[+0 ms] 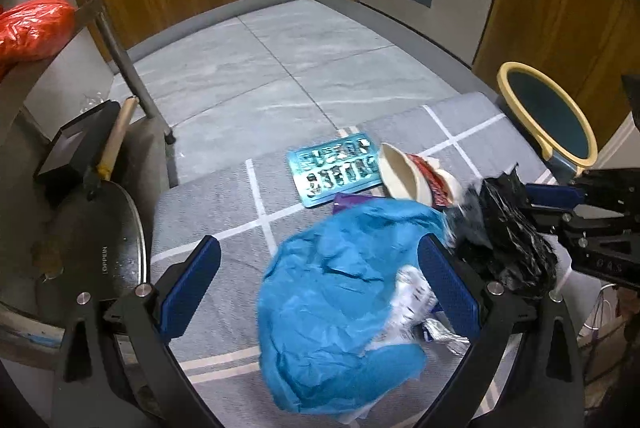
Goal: Collect trash
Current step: 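Grasp the black plastic bag with the right tool while the left tool grasps the blue bag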
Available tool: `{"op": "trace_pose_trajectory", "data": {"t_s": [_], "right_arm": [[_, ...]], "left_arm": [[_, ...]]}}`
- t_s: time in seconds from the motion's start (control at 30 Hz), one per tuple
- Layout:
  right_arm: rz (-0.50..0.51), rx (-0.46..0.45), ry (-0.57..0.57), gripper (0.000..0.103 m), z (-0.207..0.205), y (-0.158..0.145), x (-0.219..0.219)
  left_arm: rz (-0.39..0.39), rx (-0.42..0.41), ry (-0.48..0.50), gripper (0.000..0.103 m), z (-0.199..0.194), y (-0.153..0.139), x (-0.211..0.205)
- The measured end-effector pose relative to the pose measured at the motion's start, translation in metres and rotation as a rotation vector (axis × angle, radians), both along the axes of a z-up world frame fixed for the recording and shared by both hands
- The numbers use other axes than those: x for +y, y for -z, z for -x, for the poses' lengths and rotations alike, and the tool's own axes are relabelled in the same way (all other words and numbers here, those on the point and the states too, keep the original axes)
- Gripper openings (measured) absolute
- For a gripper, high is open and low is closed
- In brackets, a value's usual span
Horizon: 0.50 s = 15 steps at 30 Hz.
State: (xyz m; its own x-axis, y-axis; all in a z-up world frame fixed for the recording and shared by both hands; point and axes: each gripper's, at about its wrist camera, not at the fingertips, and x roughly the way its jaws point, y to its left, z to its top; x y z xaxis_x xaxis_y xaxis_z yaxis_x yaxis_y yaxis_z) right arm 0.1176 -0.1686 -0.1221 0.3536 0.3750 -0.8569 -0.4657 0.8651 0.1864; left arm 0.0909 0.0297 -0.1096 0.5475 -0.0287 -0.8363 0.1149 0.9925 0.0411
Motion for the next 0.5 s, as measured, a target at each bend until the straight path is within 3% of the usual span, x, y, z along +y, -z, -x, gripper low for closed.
{"op": "trace_pose_trajectory", "data": {"t_s": [0.17,0.23,0.4,0.5], "right_arm": [[-0.043,-0.052,0.034,0.024,-0.005,-0.022,-0.011],[-0.053,-0.071,0.047,0.003,-0.007,-0.03,-0.016],[-0.062,-0.091,0.09,0.002,-0.012,-0.04,-0.028],[-0.081,-0.094,0.12,0.002,-0.017,-0.043,-0.036]], "left_arm": [[0.018,0.009,0.042,0.097,0.002,0.001,-0.01],[0.005,0.017,0.055,0.097,0.001,0.004,-0.014],[-0.003,0.036,0.052,0.097,-0.002,0.012,-0.017],[0.005,0.035,0.069,0.09,-0.003,0.014,-0.023]]}}
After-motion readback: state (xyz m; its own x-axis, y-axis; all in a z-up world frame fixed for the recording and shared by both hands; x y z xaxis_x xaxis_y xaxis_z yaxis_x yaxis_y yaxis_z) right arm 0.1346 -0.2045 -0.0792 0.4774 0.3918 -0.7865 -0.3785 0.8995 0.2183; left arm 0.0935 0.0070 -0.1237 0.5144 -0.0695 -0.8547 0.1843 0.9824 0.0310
